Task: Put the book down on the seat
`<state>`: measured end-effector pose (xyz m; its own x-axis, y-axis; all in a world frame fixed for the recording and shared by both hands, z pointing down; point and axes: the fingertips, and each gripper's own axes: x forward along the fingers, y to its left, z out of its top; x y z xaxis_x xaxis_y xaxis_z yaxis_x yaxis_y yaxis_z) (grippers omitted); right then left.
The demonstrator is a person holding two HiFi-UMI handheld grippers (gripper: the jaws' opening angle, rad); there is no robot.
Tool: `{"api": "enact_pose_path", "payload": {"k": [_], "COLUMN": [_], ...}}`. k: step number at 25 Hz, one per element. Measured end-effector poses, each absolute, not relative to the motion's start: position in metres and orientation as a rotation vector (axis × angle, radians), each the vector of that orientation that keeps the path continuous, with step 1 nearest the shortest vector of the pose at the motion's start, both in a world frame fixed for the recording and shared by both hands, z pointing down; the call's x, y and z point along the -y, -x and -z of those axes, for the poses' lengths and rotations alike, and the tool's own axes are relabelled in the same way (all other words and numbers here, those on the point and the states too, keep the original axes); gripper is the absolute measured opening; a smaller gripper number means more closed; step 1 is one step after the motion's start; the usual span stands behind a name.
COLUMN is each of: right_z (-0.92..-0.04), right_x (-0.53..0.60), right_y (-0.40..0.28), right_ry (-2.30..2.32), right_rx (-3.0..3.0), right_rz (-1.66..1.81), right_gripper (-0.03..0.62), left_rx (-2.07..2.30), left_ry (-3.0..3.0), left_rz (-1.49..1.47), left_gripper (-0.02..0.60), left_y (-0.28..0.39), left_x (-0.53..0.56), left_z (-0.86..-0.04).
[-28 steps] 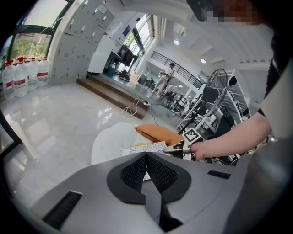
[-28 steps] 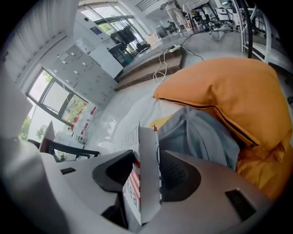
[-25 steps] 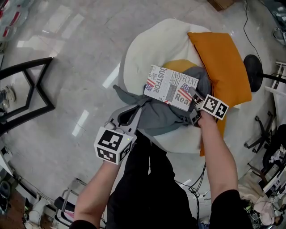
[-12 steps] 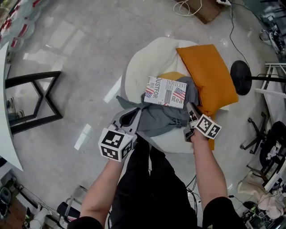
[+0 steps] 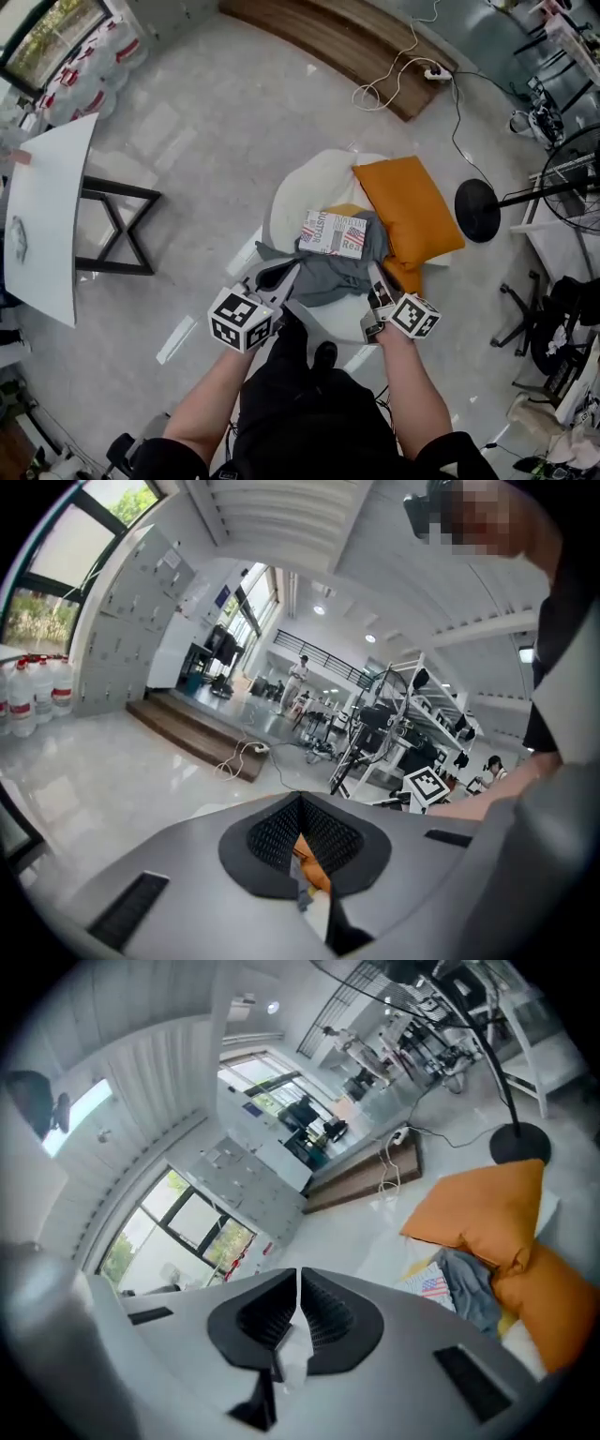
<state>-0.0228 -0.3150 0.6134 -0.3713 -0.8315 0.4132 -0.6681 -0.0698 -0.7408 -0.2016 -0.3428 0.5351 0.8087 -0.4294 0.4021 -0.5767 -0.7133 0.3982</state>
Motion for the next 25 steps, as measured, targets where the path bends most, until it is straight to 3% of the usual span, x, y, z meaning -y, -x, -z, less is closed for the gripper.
{"api": "enact_pose_path", "payload": {"k": [6,15,25], "right_z": [-0.546,-0.480,-0.424], "right_x": [0.225,0.097,0.040], "right_y": [0.019,-0.015,-0.023], "right_ry": [1.615,1.617,1.605], "right_rx": [-2.414,-2.442,-2.423], "right_rz": [1.201,1.046,0.909], "right_gripper": [0.017,0.015,0.015], "left_rx": [0.878,0.892,0.935], "left_ry": [-2.500,-2.556,-2.629], "left_rz": [-0.358,-0.366,-0.443], "left_gripper": [0.002,0.002,0.002], "left_y": [0.193,0.162,0.171], "left_x": [0.277,0.154,0.108], "left_z": [-0.479,-0.413,-0.362]}}
